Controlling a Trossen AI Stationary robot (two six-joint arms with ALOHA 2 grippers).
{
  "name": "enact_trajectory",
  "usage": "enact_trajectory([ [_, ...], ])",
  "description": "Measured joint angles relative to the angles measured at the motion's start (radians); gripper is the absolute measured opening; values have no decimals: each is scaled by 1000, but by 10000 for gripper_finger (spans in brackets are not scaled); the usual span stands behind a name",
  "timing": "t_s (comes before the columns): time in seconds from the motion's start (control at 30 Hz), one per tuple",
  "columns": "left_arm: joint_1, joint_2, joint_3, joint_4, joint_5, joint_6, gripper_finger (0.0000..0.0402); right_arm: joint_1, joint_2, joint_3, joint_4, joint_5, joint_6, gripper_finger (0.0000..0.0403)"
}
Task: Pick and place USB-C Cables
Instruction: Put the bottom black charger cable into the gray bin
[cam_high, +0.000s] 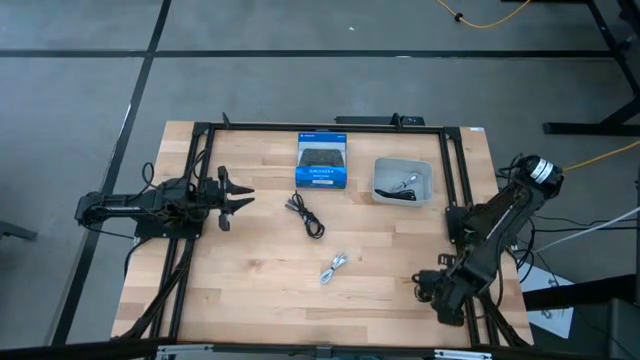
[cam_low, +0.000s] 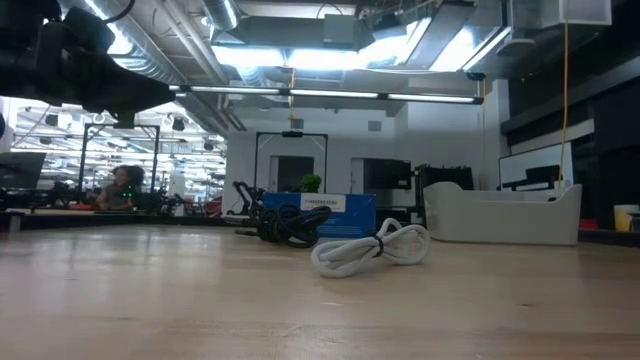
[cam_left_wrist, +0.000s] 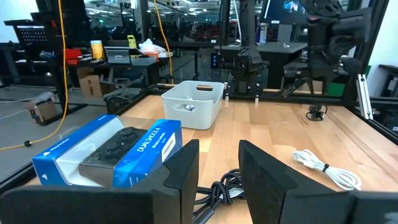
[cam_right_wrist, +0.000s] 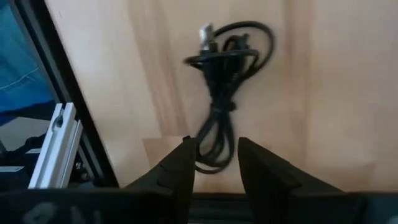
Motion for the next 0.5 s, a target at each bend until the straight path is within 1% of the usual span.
enact_trajectory([
  [0.17, 0, 0, 0, 0, 0, 0, 106, 24, 66, 0, 64, 5, 2, 126],
  [0.5, 0, 1, 0, 0, 0, 0, 106, 24, 201, -1, 58, 2, 27, 126],
])
